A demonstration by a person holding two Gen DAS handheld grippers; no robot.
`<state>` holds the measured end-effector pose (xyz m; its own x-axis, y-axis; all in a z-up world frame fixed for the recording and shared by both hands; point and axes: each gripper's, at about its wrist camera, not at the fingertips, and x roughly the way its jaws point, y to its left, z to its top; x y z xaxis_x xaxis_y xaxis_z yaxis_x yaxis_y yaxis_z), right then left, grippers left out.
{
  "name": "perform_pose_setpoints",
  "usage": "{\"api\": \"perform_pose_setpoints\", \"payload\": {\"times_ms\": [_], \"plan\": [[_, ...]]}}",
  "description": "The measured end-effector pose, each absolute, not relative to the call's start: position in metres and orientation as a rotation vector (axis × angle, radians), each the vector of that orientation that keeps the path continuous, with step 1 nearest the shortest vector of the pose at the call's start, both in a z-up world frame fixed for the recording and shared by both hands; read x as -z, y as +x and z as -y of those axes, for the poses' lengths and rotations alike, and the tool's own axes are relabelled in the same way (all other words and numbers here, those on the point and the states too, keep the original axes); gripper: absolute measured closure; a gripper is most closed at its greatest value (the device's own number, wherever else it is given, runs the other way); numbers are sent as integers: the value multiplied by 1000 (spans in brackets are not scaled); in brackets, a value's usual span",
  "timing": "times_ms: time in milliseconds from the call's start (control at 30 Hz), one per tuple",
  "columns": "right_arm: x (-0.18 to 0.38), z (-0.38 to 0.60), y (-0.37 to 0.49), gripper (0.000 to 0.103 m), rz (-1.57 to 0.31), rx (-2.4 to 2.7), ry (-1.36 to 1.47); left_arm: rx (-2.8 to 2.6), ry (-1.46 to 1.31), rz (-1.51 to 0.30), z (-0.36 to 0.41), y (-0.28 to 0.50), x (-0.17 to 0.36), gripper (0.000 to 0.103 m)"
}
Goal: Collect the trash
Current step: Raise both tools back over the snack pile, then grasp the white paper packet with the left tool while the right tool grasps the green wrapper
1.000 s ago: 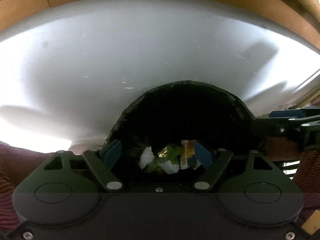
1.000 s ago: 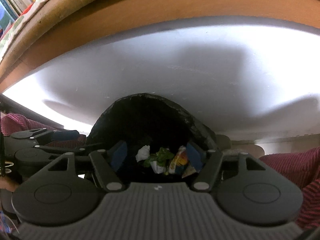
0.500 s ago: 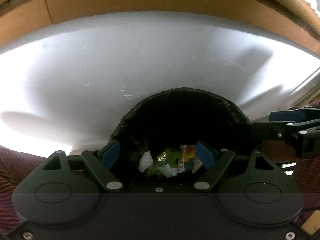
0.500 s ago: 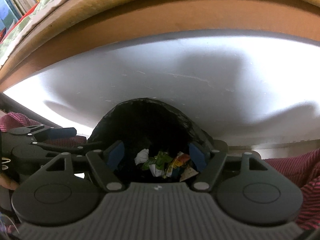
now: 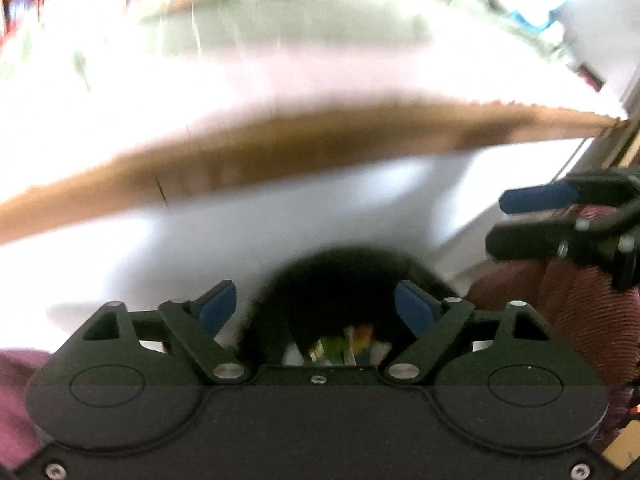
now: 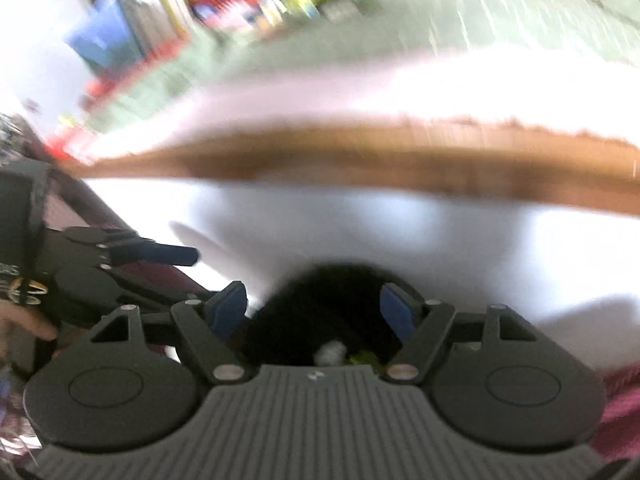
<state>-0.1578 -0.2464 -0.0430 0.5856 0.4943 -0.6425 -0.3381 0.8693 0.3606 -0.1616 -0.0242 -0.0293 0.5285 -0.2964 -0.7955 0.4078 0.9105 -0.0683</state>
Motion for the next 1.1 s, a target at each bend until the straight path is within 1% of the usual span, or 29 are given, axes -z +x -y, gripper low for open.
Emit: {"api": "perform_pose_setpoints", "payload": {"times_ms": [167,233,367,467,633,800,867,1000,1100], "plan": [[-14,259,-150,19,-603,-469,223,446,136,-742,11,-150,-35,7],[-28,265,-137,18,-542,-432,214,436,124,-685,8,-136,-53,7],[-46,264,-106,18,-472,-298,165,364,97,-593,6,-100,-76,7],[-50,257,-76,18,-460,-271,143,309,64,-550,2,-63,-82,7],[-49,246,-20,18,-500,-249,101,226,-53,-562,-17,8,-79,7],[-48,246,20,18,-533,-232,140,180,-225,-628,-33,67,-60,7],[-46,248,38,18,-546,-229,166,157,-250,-647,-34,87,-49,7],[-38,245,69,18,-576,-242,168,154,-243,-674,-31,97,-31,7],[-26,239,89,18,-609,-264,165,164,-335,-700,-36,106,-20,7]]}}
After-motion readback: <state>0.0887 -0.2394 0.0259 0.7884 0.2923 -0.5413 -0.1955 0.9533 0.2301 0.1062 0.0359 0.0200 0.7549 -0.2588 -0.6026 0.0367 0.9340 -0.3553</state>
